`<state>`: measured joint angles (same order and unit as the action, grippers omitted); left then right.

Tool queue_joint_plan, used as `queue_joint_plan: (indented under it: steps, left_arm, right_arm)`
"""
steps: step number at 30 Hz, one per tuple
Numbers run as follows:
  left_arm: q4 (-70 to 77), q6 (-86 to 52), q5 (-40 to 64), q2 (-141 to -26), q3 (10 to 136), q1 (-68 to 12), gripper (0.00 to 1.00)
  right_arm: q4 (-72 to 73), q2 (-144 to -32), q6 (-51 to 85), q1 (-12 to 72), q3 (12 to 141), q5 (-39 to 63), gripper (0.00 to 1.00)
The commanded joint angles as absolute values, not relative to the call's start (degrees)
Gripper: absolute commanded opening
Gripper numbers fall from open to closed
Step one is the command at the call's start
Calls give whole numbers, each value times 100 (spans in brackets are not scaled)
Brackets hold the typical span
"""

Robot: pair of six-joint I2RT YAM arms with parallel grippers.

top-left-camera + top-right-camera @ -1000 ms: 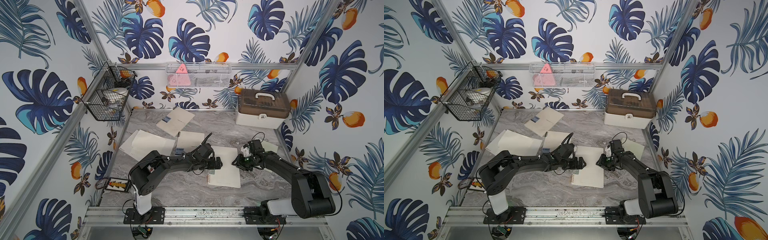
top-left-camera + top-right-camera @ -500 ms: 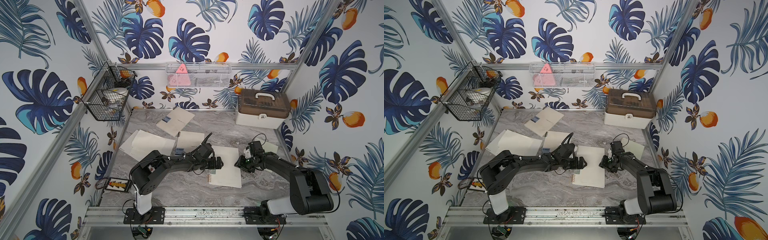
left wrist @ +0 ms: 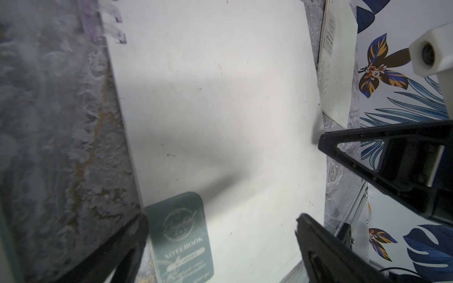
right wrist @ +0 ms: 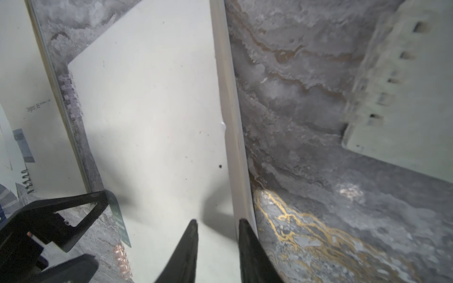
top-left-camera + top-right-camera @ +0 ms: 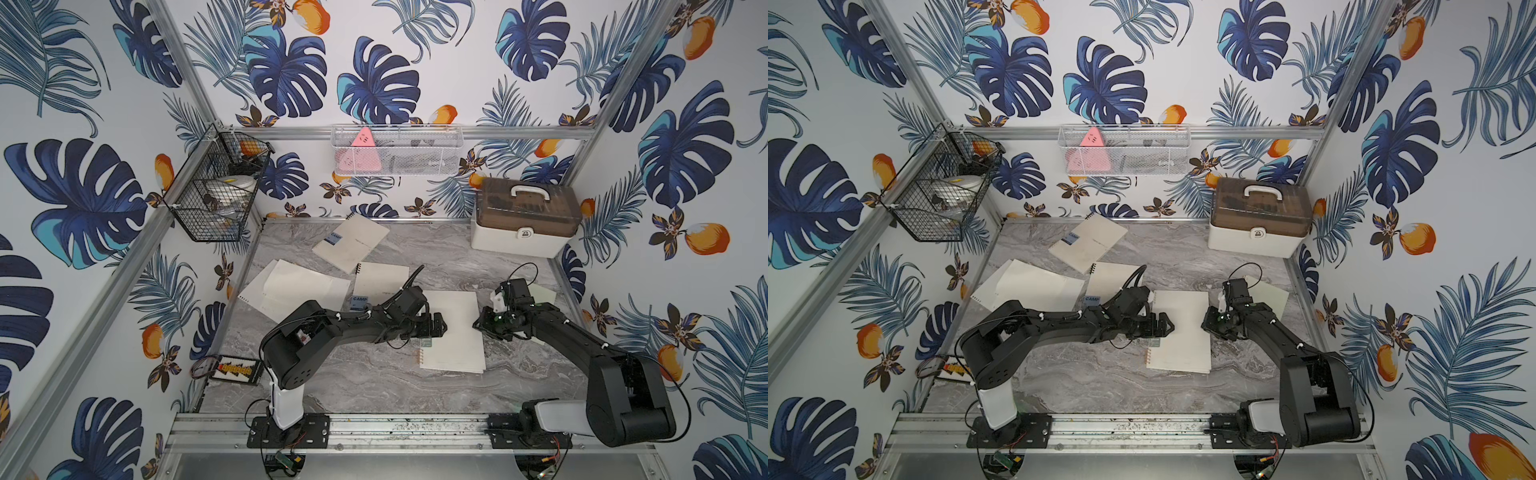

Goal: Tear off pages from different notebooks
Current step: Open the notebook at the center of the board.

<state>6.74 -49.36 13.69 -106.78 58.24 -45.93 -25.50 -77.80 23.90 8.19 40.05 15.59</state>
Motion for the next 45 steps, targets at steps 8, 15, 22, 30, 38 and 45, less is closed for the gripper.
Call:
queue_joint_plan:
  steps: [8,15,22,30,38,45]
  left_arm:
    - [575,-5052,1441,-10668,5777,-4589,99]
    - [759,-5165,1468,-10595,5663,-4592,99]
    - [985,-5360,1351,-10284,5363,-4547,99]
    - [1601,-5718,1660,-9869,4755,-4151,99]
    - [2222,-6091,1679,-8993,3953,-3660,99]
    - [2200,-6379,1124,-7341,3263,-2976,99]
  right_arm:
    - [-2743,-8064,2162,884,4246,1958,32]
    - [-1099,-7164,3409,888,3659,3602,40]
    - [523,-6983,4653,894,3149,4288,47]
    - [1021,-6928,4994,1026,3272,4577,46]
    - [504,-7092,4501,2085,3902,4069,46]
    - [551,-7650,4111,3138,4428,3800,48]
